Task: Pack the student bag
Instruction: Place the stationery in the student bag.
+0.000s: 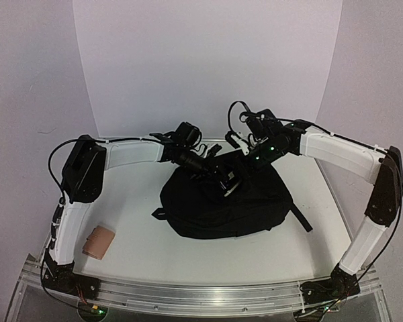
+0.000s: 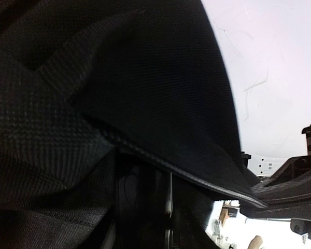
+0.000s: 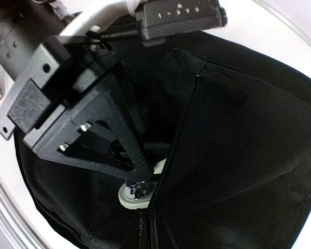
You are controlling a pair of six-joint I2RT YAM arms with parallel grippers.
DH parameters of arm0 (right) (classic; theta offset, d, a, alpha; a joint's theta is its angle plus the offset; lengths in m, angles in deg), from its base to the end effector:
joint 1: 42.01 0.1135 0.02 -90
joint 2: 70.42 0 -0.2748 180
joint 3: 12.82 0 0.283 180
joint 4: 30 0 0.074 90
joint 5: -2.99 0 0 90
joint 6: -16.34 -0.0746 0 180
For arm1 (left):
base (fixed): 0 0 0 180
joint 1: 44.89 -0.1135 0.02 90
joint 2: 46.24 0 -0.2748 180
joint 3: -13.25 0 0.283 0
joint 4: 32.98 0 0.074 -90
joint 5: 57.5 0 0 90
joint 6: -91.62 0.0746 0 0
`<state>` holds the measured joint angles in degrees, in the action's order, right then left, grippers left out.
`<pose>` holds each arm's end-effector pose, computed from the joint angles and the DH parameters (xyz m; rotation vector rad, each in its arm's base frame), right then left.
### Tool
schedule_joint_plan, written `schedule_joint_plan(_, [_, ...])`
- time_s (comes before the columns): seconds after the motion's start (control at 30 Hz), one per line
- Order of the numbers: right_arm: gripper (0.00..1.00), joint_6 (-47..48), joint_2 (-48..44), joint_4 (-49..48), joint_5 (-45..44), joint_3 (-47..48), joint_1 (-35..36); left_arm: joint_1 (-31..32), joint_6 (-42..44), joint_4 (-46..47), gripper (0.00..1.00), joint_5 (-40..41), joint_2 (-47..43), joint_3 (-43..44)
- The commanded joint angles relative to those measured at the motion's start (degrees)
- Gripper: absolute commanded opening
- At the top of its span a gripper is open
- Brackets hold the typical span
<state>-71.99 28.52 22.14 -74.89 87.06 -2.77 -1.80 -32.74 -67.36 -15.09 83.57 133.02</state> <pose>0.3291 0.2890 0.2751 -0.9667 2.3227 0.5378 0.3738 -0.4251 0.1882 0.6726 2.5348 -1.5649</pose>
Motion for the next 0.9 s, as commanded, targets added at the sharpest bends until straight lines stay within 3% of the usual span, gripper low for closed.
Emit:
schedule_joint_plan(0.0, [0.0, 0.5, -0.7, -0.3, 1.6, 1.9, 0.0, 0.2, 1.7, -1.8, 0.42, -2.5, 0.8, 3.5])
schedule_joint_plan(0.07, [0.0, 0.5, -0.5, -0.3, 1.7, 2.0, 0.1, 0.2, 1.8, -1.9, 0.36, -2.5, 0.9, 3.7])
schedule_joint_plan(0.17, [0.0, 0.5, -0.5, -0.3, 1.7, 2.1, 0.0, 0.0, 1.1, 0.0, 0.17, -2.0, 0.1, 2.1])
schedule_joint_plan(0.2, [0.0, 0.5, -0.4, -0.3, 1.7, 2.1, 0.0, -0.2, -0.5, 1.8, 0.09, -2.2, -0.6, 1.0])
schedule_joint_plan(0.27, [0.0, 0.1, -0.4, -0.3, 2.2, 2.3, 0.0, -0.7, -5.0, 9.6, 0.01, -2.8, -2.5, -3.1])
schedule_joint_plan(0.57, [0.0, -0.8, 0.3, -0.2, 3.1, 4.0, 0.1, -0.8, -33.9, 55.3, 0.0, 1.1, -4.2, -17.1])
schedule_joint_plan(0.87, [0.0, -2.0, 0.7, -0.3, 2.9, 5.9, 0.0, 2.5, -39.9, 62.5, 0.0, 8.8, 1.2, -13.9])
